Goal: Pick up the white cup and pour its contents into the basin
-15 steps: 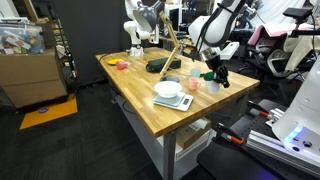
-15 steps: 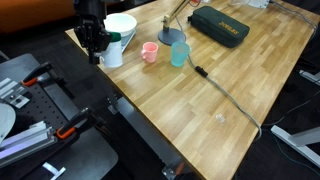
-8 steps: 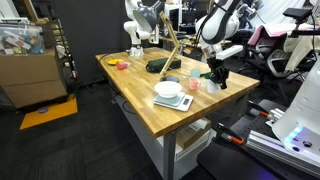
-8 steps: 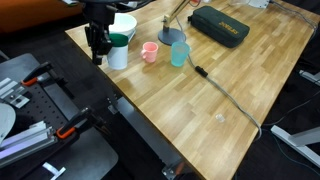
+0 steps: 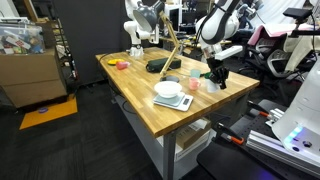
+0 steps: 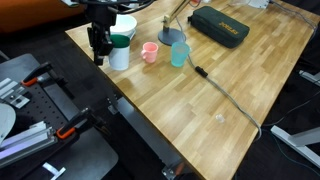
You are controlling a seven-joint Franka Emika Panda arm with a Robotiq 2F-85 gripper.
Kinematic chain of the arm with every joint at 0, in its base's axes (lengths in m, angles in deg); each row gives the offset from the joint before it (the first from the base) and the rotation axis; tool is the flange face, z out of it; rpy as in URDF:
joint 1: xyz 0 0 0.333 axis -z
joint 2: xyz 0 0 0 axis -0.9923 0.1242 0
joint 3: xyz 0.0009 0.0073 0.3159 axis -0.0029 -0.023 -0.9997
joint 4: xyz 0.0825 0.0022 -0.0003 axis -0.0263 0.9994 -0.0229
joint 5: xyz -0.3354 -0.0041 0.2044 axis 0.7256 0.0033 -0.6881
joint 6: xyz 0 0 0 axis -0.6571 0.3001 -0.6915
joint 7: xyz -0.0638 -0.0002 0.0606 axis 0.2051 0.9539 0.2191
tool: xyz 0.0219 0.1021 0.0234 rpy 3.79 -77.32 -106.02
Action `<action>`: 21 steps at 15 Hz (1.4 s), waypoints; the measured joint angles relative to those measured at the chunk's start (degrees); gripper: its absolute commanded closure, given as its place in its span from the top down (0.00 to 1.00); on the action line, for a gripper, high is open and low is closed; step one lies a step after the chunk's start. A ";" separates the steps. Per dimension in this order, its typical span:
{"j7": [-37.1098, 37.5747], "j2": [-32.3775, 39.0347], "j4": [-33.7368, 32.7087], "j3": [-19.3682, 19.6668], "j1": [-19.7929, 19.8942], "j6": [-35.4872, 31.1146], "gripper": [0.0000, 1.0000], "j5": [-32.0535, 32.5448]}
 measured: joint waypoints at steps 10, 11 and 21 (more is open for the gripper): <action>0.33 13.89 -12.50 5.53 7.16 -0.18 0.02 -17.23; 0.33 15.63 -13.43 5.55 7.50 -0.26 0.02 -18.60; 1.78 18.24 -16.03 5.60 7.90 -0.17 0.62 -22.11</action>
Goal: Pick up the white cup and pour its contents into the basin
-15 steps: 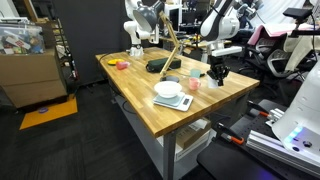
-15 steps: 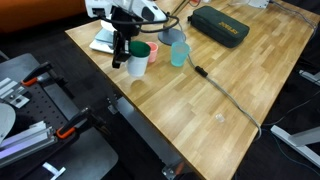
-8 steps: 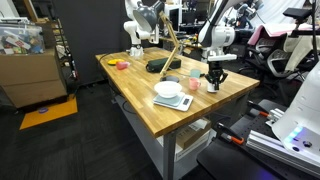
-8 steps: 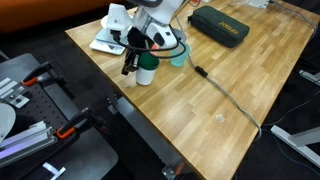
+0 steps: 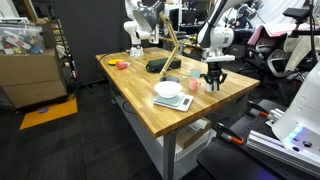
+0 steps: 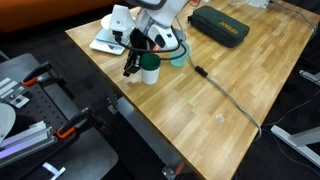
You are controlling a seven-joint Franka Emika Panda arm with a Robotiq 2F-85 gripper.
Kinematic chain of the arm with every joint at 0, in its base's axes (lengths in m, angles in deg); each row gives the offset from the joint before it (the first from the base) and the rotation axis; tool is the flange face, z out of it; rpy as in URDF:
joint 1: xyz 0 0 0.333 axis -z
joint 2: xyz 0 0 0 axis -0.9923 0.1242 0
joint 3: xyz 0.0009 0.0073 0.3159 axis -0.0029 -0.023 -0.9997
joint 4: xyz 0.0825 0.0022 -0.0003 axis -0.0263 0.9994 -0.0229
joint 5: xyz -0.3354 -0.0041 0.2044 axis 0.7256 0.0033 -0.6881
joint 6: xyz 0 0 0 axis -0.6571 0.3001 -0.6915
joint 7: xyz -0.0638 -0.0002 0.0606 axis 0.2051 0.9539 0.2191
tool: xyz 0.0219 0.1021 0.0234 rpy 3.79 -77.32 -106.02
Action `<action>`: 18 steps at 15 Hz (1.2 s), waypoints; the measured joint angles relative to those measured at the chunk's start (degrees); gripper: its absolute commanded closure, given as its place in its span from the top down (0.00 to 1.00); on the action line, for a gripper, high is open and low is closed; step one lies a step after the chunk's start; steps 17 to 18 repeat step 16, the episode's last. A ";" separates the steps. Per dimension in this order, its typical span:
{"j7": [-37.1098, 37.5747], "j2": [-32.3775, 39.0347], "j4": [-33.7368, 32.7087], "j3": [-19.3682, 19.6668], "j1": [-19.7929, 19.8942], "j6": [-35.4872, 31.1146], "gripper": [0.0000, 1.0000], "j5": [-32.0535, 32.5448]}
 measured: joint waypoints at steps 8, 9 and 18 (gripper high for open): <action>2.18 -4.77 4.39 -0.06 -4.19 0.02 1.00 4.74; 2.72 -6.58 6.15 -0.08 -4.87 0.02 0.99 5.43; 3.96 -12.82 11.99 -0.03 -6.16 -0.44 1.00 6.79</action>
